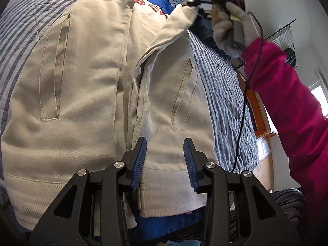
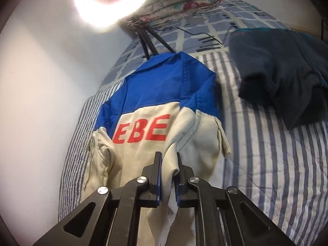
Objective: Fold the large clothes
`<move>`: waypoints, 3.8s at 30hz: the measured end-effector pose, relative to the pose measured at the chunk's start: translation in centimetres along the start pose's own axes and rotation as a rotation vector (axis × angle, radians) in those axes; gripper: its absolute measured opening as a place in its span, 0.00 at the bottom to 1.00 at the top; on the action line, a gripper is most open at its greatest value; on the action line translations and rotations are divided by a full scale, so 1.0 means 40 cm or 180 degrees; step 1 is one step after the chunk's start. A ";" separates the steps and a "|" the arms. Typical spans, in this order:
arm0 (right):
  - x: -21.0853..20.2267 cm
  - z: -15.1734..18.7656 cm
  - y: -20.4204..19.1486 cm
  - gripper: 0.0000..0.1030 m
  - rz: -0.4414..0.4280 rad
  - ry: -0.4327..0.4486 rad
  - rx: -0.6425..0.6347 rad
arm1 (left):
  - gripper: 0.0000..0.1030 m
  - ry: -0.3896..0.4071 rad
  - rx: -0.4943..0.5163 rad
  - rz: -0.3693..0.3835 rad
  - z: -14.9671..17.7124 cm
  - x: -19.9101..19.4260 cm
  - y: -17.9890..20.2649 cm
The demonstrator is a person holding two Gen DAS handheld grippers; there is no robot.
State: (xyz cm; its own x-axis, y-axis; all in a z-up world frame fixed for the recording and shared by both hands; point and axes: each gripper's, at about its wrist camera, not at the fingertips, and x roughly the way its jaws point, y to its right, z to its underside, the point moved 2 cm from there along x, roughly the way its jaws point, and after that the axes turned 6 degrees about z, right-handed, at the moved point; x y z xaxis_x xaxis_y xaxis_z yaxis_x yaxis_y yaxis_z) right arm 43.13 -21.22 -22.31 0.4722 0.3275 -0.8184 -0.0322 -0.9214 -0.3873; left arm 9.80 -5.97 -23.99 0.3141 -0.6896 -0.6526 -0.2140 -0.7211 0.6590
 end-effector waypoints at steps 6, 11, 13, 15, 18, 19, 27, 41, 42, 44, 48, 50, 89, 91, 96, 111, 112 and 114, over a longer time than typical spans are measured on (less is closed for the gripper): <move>0.120 -0.019 -0.133 0.08 0.0162 -0.0203 -0.0335 | 0.36 -0.0018 -0.0055 0.0088 0.009 -0.008 -0.007; 0.233 0.005 -0.210 0.42 0.0107 -0.0541 -0.0526 | 0.36 -0.0045 -0.0053 0.0122 0.014 -0.010 -0.005; 0.202 0.006 -0.226 0.42 -0.0098 -0.0467 -0.0543 | 0.36 -0.0033 -0.0062 0.0135 0.015 -0.013 -0.004; 0.132 0.009 -0.218 0.40 -0.0325 -0.0285 -0.0497 | 0.36 -0.0024 -0.0059 0.0139 0.018 -0.018 -0.003; 0.037 0.046 -0.179 0.28 -0.0191 -0.0054 -0.0486 | 0.36 -0.0013 -0.0044 0.0154 0.024 -0.026 0.002; 0.022 0.065 -0.168 0.27 -0.0068 -0.0060 -0.0505 | 0.36 -0.0010 -0.0045 0.0162 0.025 -0.029 0.004; 0.071 0.232 -0.131 0.12 0.0328 -0.0336 -0.0669 | 0.36 0.0003 0.0063 0.0210 0.046 -0.047 0.037; -0.272 0.405 -0.097 0.21 -0.0169 0.0125 -0.0667 | 0.36 0.0305 0.0182 0.0059 0.074 -0.181 0.025; -0.312 0.428 -0.072 0.30 -0.0077 0.0237 -0.0632 | 0.36 0.0334 0.0187 0.0016 0.076 -0.191 0.021; -0.343 0.452 -0.039 0.31 0.0074 0.0316 -0.0620 | 0.36 0.0373 0.0171 -0.0035 0.076 -0.199 0.016; -0.366 0.478 0.010 0.21 0.0358 0.0257 -0.0738 | 0.36 0.0429 0.0253 -0.0190 0.079 -0.200 0.033; -0.360 0.467 0.013 0.17 0.0415 0.0250 -0.0809 | 0.36 0.0428 0.0379 -0.0243 0.075 -0.186 0.054; -0.211 0.757 -0.136 0.19 0.0021 -0.0569 -0.1800 | 0.52 0.0694 0.0513 -0.0496 0.044 -0.413 -0.051; -0.268 0.835 -0.128 0.19 0.0048 -0.0599 -0.1903 | 0.53 0.0624 0.0278 -0.0448 0.030 -0.420 -0.111; -0.397 0.933 -0.086 0.22 0.0077 -0.0621 -0.1772 | 0.53 0.0367 -0.0188 -0.0408 0.023 -0.386 -0.230; -0.384 0.960 0.081 0.60 -0.0453 -0.0874 -0.0159 | 0.53 0.0006 -0.1064 0.0136 0.067 -0.261 -0.345; -0.385 0.965 0.080 0.60 -0.0487 -0.0884 -0.0145 | 0.53 -0.0029 -0.1023 0.0153 0.067 -0.257 -0.340; -0.373 0.967 0.077 0.57 -0.0554 -0.0900 -0.0110 | 0.52 -0.0119 -0.0982 0.0199 0.068 -0.244 -0.326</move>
State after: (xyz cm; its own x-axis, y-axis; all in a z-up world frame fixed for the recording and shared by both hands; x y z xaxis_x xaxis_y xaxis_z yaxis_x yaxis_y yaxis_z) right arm 1.93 -20.83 -27.72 0.2047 0.5213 -0.8285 0.0598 -0.8515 -0.5210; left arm 6.99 9.98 -27.23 0.2739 -0.7379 -0.6168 0.0608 -0.6267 0.7768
